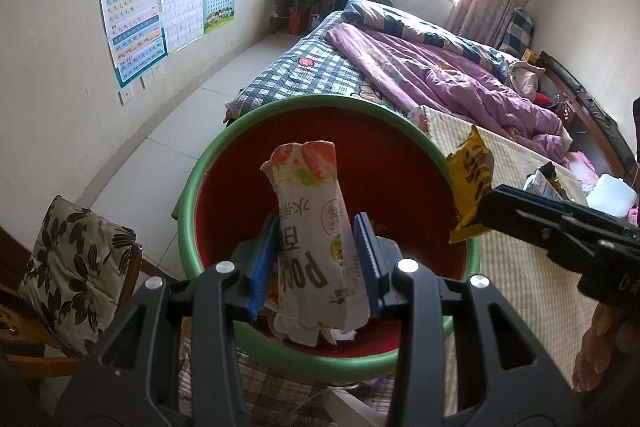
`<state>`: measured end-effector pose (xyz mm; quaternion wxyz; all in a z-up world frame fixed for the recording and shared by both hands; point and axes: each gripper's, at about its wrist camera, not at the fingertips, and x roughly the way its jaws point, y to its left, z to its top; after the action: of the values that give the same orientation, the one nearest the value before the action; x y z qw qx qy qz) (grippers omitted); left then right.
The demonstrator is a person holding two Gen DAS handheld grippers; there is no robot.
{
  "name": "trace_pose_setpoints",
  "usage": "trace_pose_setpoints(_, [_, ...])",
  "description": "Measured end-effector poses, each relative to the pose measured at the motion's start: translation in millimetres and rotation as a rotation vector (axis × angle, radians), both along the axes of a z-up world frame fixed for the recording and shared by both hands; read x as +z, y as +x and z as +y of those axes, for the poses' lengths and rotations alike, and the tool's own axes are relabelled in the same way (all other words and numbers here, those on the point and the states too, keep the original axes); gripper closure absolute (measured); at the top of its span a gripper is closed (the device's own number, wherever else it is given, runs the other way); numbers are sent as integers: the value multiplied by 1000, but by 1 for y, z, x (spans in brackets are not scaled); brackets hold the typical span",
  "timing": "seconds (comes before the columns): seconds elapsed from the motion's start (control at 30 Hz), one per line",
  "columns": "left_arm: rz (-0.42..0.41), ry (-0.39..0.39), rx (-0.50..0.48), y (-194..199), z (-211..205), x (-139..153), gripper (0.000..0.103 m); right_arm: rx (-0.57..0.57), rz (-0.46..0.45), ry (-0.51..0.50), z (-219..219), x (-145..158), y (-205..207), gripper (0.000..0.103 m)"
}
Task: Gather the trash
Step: 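Carry both held items over the red bucket and open both grippers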
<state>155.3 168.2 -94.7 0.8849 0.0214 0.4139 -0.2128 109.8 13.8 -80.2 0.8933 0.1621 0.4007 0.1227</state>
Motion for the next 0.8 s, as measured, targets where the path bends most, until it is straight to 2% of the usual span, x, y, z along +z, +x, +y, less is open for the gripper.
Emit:
trace_pose_setpoints(0.27, [-3,3,0,-2,-1,0,65,0,0,3,-1,-1,1,68])
trace_pose_setpoints(0.37, [-10,3,13,-2,-1,2,51,-10,-13,8,-2,0,-1,54])
trace_pose_setpoints(0.5, [-22,3,30,-3,1,5,45,-19,-32,10,-3,5,-5,51])
trace_pose_setpoints(0.8, [-42,0,38,-11,-4,12,44,-54,-66,23,-16,17,-21,50])
